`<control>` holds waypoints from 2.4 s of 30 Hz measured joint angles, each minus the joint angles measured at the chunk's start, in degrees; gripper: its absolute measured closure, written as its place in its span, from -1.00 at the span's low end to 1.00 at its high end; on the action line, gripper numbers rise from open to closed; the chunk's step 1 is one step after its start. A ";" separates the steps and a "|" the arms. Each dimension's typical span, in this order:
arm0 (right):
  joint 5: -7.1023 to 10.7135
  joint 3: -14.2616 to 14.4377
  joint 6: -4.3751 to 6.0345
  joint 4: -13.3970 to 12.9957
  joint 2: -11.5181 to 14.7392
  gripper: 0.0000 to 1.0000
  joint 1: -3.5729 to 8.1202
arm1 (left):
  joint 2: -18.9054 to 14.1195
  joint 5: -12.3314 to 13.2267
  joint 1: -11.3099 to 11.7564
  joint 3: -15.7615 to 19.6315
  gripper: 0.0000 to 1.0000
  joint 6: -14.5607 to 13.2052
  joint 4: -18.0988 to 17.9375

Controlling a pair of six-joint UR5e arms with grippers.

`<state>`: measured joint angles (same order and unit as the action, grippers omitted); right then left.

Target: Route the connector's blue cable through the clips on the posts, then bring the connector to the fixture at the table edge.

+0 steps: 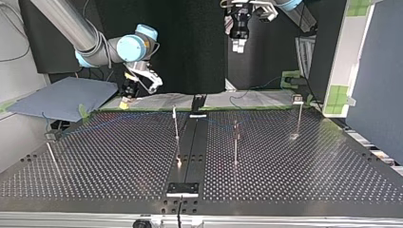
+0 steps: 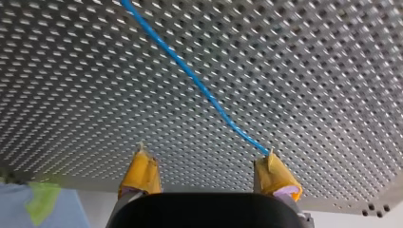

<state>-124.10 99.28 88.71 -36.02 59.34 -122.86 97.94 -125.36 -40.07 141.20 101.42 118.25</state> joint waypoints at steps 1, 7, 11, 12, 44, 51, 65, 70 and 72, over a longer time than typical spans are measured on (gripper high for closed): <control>-0.48 0.02 -0.01 0.33 -0.21 -0.97 -0.47 | 0.00 0.02 0.03 0.00 -0.99 0.00 0.03; -3.31 0.26 0.21 2.06 -2.12 -0.97 -3.30 | 0.00 0.07 0.14 0.00 -0.99 0.00 0.10; -4.27 0.80 0.37 1.74 -3.21 -0.97 -5.14 | 0.00 0.07 0.24 0.00 -0.99 0.00 -0.03; -4.13 0.99 0.43 1.56 -3.34 -0.97 -5.58 | 0.00 0.07 0.30 -0.01 -0.99 0.00 -0.02; -3.41 5.61 2.17 -0.69 -3.50 -0.97 -14.07 | 0.00 -0.32 4.11 -0.50 -0.99 1.48 5.58; -0.33 8.38 1.43 -3.54 -3.40 -0.97 -10.69 | 0.00 0.22 5.29 -0.79 -0.99 1.49 5.73; 6.31 8.78 -2.71 -5.05 -3.39 -0.97 -10.18 | 0.00 2.72 6.45 -0.85 -0.99 1.49 6.28; 8.72 8.78 -2.74 -5.62 -3.39 -0.97 -12.35 | 0.00 3.27 6.73 -0.83 -0.99 1.49 6.94; 9.79 8.79 -2.62 -6.26 -3.40 -0.97 -13.40 | 0.00 3.66 6.79 -0.80 -0.99 1.50 7.19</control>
<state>-114.31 108.07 86.09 -42.28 55.94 -136.26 97.94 -121.70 -33.29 140.40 102.92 125.44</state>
